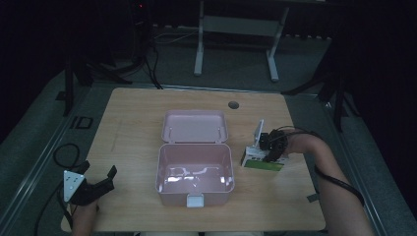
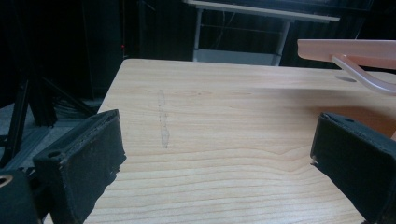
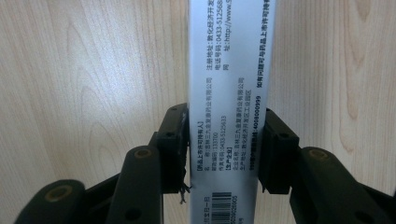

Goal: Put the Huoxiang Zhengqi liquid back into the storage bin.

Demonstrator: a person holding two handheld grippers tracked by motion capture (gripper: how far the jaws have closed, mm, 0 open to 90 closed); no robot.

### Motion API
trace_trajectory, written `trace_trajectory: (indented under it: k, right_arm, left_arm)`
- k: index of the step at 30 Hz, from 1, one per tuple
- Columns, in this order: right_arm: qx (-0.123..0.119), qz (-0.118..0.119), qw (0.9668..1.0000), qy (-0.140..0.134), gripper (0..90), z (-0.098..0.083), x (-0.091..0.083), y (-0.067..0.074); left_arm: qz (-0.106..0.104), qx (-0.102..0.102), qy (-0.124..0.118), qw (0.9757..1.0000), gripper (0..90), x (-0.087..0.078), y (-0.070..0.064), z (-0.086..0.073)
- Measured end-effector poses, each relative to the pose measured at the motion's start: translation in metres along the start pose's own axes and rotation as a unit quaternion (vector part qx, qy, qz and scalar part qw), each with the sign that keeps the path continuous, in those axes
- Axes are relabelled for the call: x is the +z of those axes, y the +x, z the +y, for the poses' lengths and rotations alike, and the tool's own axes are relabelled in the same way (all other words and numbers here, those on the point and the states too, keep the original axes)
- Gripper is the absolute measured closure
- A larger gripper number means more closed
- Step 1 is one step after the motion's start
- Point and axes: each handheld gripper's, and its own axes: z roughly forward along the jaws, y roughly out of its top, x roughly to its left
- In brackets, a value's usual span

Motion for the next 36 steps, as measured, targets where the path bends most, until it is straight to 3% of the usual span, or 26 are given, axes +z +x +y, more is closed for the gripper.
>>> trace_trajectory:
  k: [4, 8, 14, 24, 29, 36]
  right_arm:
    - [0.021, 0.005, 0.9996, 0.018, 58.1, 0.004, 0.004, -0.001]
    - [-0.003, 0.006, 0.9996, 0.026, 61.7, 0.006, 0.005, 0.002]
    - [-0.013, 0.006, 0.9994, 0.031, 62.1, 0.007, 0.003, 0.006]
    - [0.012, 0.010, 0.9994, 0.032, 62.1, 0.011, -0.020, 0.012]
    - [0.008, 0.019, 0.9986, 0.048, 62.2, 0.014, -0.029, 0.019]
    - [0.005, 0.020, 0.9993, 0.030, 62.2, 0.018, -0.049, 0.027]
  left_arm:
    - [0.000, 0.000, 0.000, 1.0000, 2.9, 0.000, 0.000, 0.000]
    - [0.000, -0.001, 0.000, 1.0000, 2.9, 0.000, 0.000, 0.000]
    - [0.001, -0.001, 0.000, 1.0000, 2.9, 0.000, 0.000, 0.000]
    - [0.002, -0.001, 0.001, 1.0000, 2.9, 0.000, 0.000, 0.000]
    - [0.002, -0.001, 0.001, 1.0000, 2.9, 0.000, 0.000, 0.000]
    - [0.004, 0.000, 0.002, 1.0000, 2.9, 0.000, 0.000, 0.000]
